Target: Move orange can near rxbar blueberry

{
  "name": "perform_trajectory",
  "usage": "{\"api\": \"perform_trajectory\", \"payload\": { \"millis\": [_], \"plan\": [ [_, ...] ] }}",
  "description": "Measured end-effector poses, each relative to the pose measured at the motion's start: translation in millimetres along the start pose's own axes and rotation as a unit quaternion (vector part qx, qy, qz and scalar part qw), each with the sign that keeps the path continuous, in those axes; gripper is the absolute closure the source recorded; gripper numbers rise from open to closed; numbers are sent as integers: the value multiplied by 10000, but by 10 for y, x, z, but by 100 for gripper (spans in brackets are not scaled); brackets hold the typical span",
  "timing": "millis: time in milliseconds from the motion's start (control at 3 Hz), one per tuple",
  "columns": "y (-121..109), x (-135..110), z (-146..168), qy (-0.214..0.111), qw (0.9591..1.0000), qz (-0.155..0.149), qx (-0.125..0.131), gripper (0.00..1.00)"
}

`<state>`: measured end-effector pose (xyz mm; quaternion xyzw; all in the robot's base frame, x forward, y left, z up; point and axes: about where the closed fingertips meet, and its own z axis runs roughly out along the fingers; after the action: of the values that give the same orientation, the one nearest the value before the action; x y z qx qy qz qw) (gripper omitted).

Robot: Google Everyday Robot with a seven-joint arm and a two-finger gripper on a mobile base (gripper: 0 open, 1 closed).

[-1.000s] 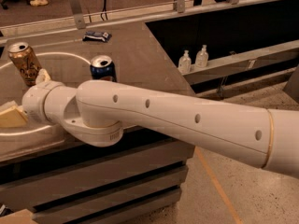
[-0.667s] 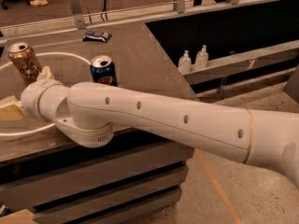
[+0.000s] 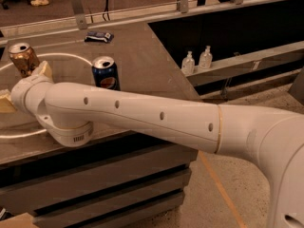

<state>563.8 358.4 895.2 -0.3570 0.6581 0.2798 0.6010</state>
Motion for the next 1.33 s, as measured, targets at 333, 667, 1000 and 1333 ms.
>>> {"api": "perform_trajectory", "payload": {
  "millis": [333,667,1000,1333],
  "plan": [
    [-89,3,123,162,9997,-41,196,0],
    [-171,65,263,287,9987,72,408,0],
    [-235,85,377,279,9980,125,561,0],
    [-334,100,526,265,9968,68,746,0]
  ]
}}
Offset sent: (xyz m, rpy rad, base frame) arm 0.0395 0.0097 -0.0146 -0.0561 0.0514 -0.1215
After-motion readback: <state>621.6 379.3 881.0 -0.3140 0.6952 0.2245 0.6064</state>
